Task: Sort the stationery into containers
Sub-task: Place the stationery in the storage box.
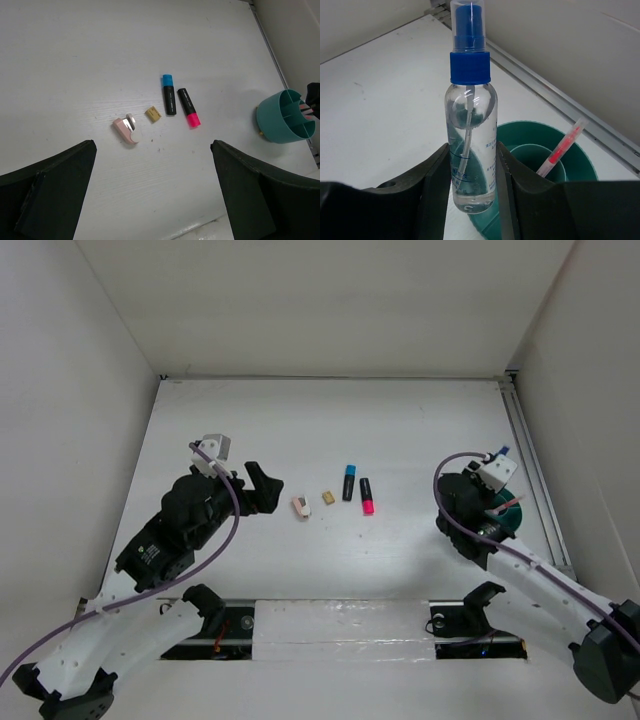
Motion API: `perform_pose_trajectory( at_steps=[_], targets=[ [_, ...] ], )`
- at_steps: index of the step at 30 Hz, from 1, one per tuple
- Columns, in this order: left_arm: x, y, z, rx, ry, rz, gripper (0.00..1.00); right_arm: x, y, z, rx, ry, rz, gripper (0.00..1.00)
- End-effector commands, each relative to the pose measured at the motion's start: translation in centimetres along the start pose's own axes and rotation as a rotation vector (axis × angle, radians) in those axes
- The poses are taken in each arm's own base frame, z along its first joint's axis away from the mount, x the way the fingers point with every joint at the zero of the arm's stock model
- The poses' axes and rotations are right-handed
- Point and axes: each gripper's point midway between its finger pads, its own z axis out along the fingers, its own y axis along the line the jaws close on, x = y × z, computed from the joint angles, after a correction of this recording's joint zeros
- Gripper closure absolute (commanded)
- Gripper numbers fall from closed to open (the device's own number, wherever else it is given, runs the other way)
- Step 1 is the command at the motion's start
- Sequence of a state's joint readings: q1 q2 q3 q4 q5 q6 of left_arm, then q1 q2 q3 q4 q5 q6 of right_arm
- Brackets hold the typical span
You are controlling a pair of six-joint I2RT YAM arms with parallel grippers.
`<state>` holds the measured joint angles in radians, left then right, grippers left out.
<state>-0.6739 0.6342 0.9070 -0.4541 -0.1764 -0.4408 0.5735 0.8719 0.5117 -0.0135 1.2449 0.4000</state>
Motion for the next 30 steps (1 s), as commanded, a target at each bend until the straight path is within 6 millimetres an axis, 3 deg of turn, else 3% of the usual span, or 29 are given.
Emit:
perform_pose_trajectory(
  at_steps=[1,14,21,30],
  targets=[
    [0.0,-0.4,0.3,0.026,-0.007,0.014,0.00,-0.6,-0.2,0.6,0.050,0.001,0.044,1.00],
    [-0.1,-0.8,0.2,0.048,-0.005,0.012,0.00,0.7,-0.6,2.6,0.126,0.038,0.038,1.00],
    [0.1,-0.8,0.5,0.043,0.003,0.014,0.00,1.8,0.3,2.9,0.099,0.057,0.014,1.00],
    [0.3,-0.8,0.7,0.039,0.010,0.016,0.00,2.4,-0.6,2.9,0.131,0.069,0.009,0.98]
  ],
)
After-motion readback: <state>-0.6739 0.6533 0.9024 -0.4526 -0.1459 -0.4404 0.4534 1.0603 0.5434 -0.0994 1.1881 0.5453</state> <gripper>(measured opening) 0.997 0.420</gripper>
